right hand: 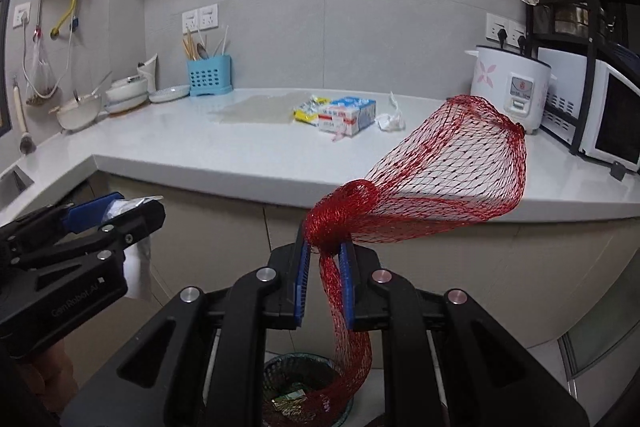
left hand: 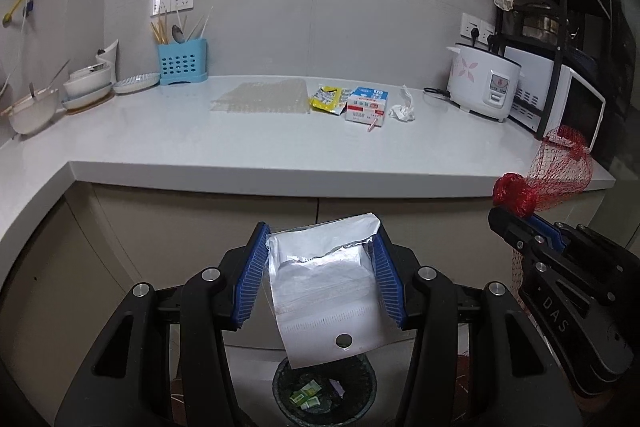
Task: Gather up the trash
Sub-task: 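Carry the clear bag and red net down over the black bin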
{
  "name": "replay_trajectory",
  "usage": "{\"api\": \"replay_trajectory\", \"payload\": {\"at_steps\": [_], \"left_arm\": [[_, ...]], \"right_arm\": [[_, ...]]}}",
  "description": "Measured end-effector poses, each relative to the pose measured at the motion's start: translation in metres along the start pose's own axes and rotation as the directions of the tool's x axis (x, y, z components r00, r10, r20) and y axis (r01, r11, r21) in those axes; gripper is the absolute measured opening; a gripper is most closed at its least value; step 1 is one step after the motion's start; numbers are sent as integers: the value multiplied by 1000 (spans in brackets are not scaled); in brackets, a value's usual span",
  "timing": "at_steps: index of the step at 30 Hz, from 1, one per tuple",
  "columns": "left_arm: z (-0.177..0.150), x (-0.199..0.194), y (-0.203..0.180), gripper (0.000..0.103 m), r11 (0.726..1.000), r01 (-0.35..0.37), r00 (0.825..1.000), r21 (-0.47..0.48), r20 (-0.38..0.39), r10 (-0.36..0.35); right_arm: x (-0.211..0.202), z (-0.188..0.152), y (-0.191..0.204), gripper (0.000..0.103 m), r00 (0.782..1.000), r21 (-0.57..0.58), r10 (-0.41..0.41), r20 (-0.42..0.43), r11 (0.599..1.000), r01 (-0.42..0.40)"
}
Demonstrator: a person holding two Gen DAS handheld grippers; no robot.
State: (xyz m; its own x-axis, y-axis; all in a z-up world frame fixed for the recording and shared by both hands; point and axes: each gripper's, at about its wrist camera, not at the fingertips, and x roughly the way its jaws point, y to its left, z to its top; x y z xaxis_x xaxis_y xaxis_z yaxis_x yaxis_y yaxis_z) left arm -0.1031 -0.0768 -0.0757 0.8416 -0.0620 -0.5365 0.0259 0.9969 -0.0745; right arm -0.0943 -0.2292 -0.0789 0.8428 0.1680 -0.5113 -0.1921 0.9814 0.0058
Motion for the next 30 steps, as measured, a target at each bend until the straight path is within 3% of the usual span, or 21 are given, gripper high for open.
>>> {"api": "replay_trajectory", "payload": {"at_steps": [13, 30], "left_arm": [[-89, 71, 12, 50, 1000, 11, 996, 7, -85, -10], [-177, 158, 21, 50, 1000, 18, 983, -16, -185, -20]], "right_arm": [[60, -106, 0, 13, 995, 3, -70, -72, 997, 71], [160, -206, -2, 13, 965, 59, -103, -243, 991, 120]]}}
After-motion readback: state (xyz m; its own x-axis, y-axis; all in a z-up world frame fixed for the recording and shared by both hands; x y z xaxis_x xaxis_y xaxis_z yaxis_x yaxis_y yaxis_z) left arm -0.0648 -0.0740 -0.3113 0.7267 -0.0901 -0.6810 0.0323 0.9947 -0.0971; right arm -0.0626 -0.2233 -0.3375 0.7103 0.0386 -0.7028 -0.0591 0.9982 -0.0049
